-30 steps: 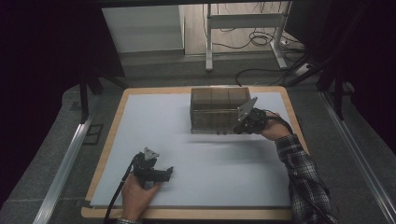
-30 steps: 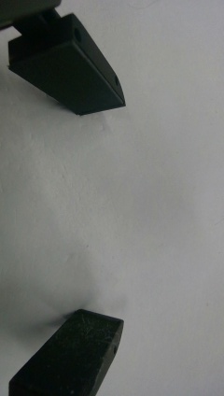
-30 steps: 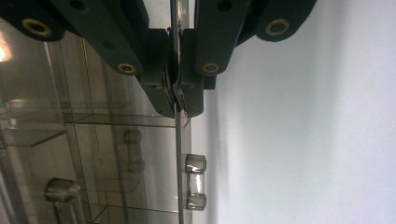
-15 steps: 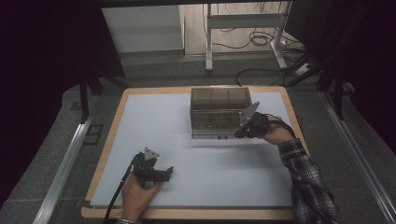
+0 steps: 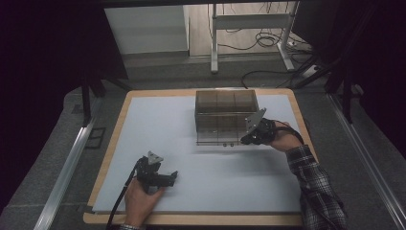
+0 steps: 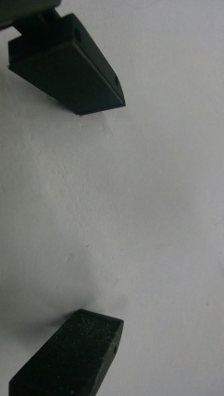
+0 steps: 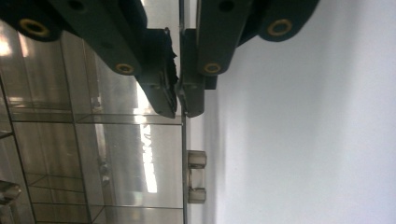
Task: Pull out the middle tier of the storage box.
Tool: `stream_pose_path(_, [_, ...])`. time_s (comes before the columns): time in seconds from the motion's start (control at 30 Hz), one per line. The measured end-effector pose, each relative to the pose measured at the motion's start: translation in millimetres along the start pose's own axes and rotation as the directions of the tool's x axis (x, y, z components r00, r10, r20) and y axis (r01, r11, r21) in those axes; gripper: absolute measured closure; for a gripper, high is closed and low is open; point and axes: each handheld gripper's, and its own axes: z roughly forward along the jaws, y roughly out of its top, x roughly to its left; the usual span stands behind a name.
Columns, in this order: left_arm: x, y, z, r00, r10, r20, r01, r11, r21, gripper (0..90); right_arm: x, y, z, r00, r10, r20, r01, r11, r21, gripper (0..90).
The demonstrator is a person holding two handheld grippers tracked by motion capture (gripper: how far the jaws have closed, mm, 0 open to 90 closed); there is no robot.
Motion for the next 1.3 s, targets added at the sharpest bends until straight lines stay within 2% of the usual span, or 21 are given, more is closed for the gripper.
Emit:
stream_pose_path(0.13, [0.0, 0.0, 0.0, 1.0000, 0.000, 0.000, 0.000, 1.0000, 0.000, 0.0, 0.3, 0.4, -1.6, 0.9999, -0.001, 0.014, 0.002, 1.000, -0.008, 80.9])
stream_pose_path(0.33, [0.0, 0.0, 0.0, 1.0000, 0.000, 0.000, 0.000, 1.0000, 0.000, 0.0, 3.1, 3.7, -0.4, 1.0000, -0.001, 0.007, 0.001, 1.000, -0.015, 76.4])
stream_pose_path(0.6, [0.0, 0.0, 0.0, 1.0000, 0.000, 0.000, 0.000, 1.0000, 0.000, 0.0, 8.4, 7.6, -4.4, 0.9993, 0.001, 0.037, -0.001, 1.000, -0.023, 72.1])
stream_pose_path(1.0, [0.0, 0.0, 0.0, 1.0000, 0.000, 0.000, 0.000, 1.0000, 0.000, 0.0, 15.9, 10.2, -6.7, 0.9969, 0.046, 0.064, -0.043, 0.998, -0.056, 67.7])
stream_pose_path(1.3, [0.0, 0.0, 0.0, 1.0000, 0.000, 0.000, 0.000, 1.0000, 0.000, 0.0, 24.5, 11.8, -8.8, 0.9914, 0.102, 0.082, -0.095, 0.992, -0.086, 61.3])
